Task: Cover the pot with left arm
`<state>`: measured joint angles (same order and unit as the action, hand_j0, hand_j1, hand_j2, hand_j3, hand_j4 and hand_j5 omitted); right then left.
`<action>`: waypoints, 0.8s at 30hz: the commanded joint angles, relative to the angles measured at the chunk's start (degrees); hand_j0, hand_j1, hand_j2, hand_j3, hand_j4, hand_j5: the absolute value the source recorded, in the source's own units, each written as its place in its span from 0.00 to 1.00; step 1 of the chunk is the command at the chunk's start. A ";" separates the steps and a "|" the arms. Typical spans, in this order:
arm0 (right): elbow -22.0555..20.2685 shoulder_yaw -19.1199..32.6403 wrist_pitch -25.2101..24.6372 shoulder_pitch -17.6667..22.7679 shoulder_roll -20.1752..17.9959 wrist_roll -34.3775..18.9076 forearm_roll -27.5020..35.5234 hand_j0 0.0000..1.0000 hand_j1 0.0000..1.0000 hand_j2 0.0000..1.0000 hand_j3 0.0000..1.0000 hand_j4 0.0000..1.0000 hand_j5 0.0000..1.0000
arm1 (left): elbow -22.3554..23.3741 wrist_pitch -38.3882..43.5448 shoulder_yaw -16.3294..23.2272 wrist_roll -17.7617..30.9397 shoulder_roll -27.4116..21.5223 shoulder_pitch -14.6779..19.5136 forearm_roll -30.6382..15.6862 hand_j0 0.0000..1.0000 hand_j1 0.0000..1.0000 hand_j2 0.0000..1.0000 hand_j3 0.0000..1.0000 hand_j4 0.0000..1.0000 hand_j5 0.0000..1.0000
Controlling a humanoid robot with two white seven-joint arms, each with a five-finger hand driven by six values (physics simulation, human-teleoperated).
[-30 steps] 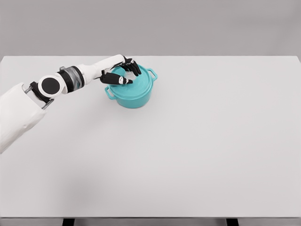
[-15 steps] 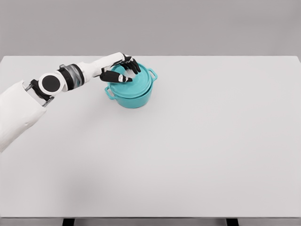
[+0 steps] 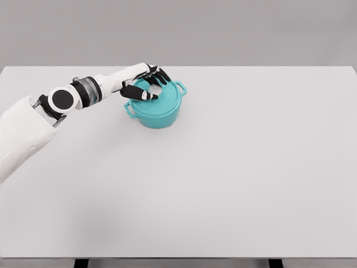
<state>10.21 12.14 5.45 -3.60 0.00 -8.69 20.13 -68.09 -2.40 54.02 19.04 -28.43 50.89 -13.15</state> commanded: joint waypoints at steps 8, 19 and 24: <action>-0.01 0.07 0.00 0.00 0.00 -0.01 0.00 1.00 1.00 1.00 1.00 1.00 1.00 | 0.06 -0.42 -0.06 -0.15 -0.04 0.09 0.15 0.96 0.96 0.96 0.96 0.96 0.96; -0.01 -0.01 0.00 0.00 0.00 -0.01 0.00 1.00 1.00 1.00 1.00 1.00 1.00 | -0.47 -0.59 -0.32 -0.15 -0.57 -0.09 -0.38 0.97 0.97 0.97 0.97 0.97 0.97; -0.01 -0.01 0.00 0.00 0.00 -0.01 0.00 1.00 1.00 1.00 1.00 1.00 1.00 | -7.32 -0.68 -0.94 1.26 -7.33 0.09 -5.39 0.97 0.97 0.97 0.97 0.97 0.97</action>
<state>10.20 12.16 5.45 -3.60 0.00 -8.69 20.13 -72.44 -3.05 53.32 19.60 -32.72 50.98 -16.03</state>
